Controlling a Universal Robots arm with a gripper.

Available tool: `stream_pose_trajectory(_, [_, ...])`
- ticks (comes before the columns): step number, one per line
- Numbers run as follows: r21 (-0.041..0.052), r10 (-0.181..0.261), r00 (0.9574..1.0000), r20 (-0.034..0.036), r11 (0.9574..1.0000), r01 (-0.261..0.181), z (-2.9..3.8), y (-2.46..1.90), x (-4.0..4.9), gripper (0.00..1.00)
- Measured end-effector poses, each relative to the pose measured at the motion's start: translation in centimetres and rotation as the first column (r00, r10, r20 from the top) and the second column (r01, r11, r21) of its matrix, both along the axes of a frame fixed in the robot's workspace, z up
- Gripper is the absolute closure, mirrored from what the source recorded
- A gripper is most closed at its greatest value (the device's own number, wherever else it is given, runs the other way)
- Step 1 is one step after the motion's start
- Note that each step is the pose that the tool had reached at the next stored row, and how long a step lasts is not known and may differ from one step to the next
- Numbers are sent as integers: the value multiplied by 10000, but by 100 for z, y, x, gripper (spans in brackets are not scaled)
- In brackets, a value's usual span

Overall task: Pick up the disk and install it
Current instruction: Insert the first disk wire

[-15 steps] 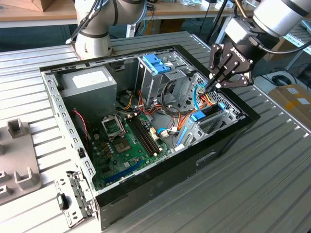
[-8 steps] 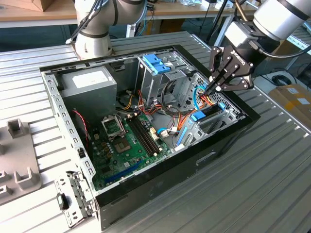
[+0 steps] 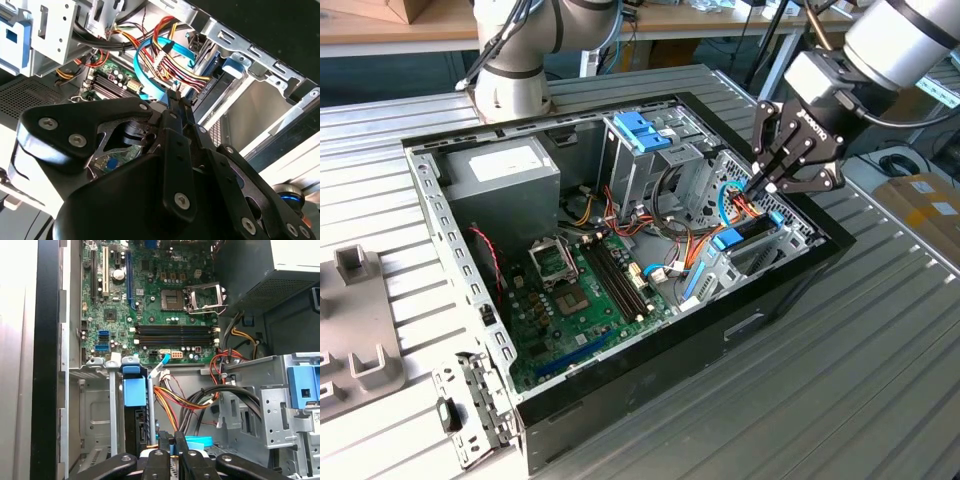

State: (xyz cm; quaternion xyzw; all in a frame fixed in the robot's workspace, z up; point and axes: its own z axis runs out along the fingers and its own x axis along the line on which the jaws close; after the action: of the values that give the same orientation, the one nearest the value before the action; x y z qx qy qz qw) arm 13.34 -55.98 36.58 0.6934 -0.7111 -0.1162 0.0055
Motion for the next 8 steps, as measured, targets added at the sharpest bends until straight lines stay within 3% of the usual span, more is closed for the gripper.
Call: stream_pose_trajectory(8, [0, 0, 10000, 0, 10000, 0, -22, -47, -4, 84])
